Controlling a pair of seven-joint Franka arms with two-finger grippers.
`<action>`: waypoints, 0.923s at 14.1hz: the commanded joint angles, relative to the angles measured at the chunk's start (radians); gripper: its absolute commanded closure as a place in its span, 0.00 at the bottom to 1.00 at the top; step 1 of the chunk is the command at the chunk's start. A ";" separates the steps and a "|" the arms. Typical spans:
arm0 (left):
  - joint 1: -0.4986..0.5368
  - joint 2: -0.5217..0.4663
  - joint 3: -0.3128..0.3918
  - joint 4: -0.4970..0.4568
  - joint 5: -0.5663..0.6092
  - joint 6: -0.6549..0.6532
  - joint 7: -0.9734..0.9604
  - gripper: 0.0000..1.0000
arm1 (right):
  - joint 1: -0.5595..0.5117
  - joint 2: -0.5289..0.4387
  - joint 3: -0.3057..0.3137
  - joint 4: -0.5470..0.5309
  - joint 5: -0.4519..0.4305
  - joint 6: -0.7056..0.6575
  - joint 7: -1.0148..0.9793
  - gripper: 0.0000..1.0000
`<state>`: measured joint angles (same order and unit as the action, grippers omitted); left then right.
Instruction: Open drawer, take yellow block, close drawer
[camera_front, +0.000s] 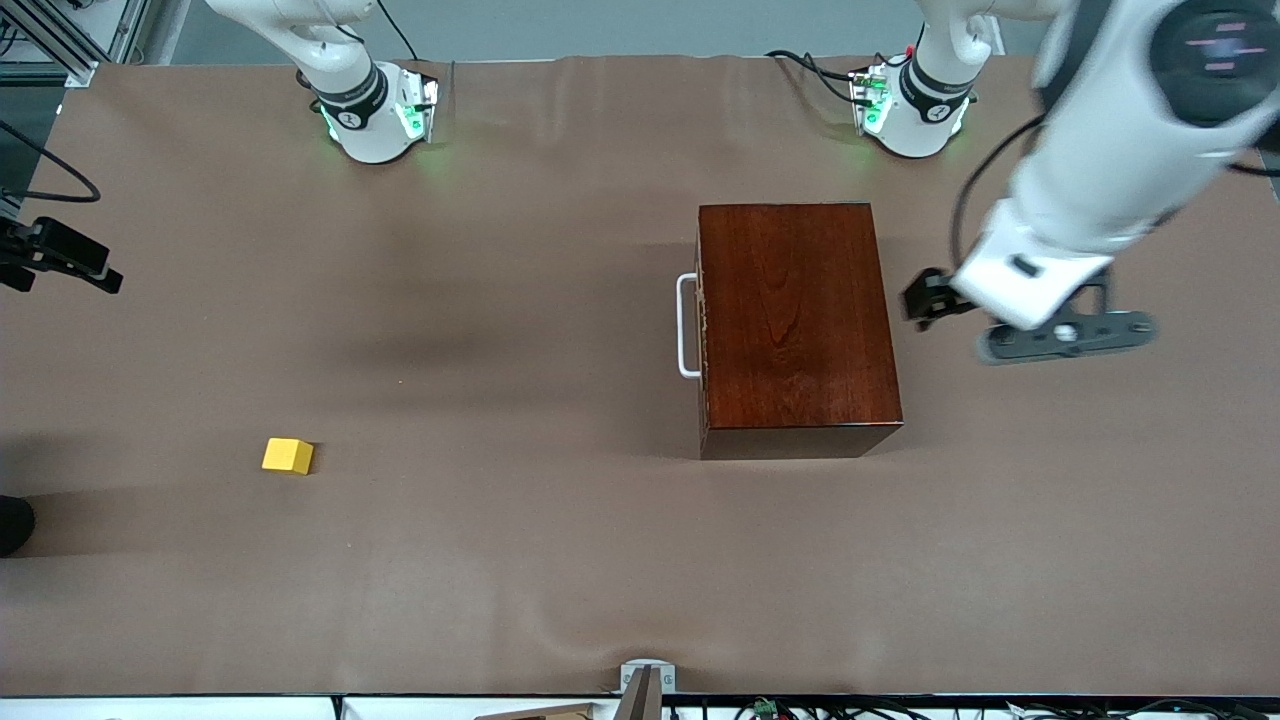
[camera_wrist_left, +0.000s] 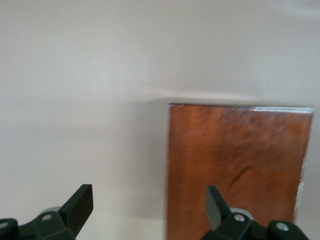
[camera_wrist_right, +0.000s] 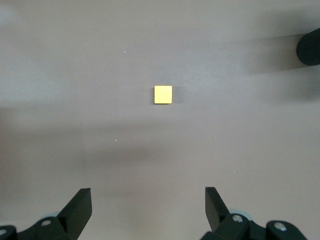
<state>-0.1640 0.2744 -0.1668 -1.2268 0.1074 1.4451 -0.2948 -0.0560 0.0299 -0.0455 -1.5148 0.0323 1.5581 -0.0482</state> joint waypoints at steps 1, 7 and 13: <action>0.020 -0.101 0.096 -0.109 -0.084 -0.005 0.173 0.00 | -0.031 -0.001 0.012 0.008 0.000 -0.003 -0.002 0.00; 0.063 -0.325 0.164 -0.431 -0.112 0.141 0.278 0.00 | -0.062 -0.001 0.012 0.010 0.001 0.017 -0.002 0.00; 0.067 -0.317 0.168 -0.436 -0.115 0.155 0.266 0.00 | -0.067 -0.001 0.013 0.024 0.015 0.028 -0.005 0.00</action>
<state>-0.1053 -0.0260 0.0011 -1.6419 0.0118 1.5838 -0.0335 -0.1063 0.0298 -0.0483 -1.5045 0.0332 1.5931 -0.0483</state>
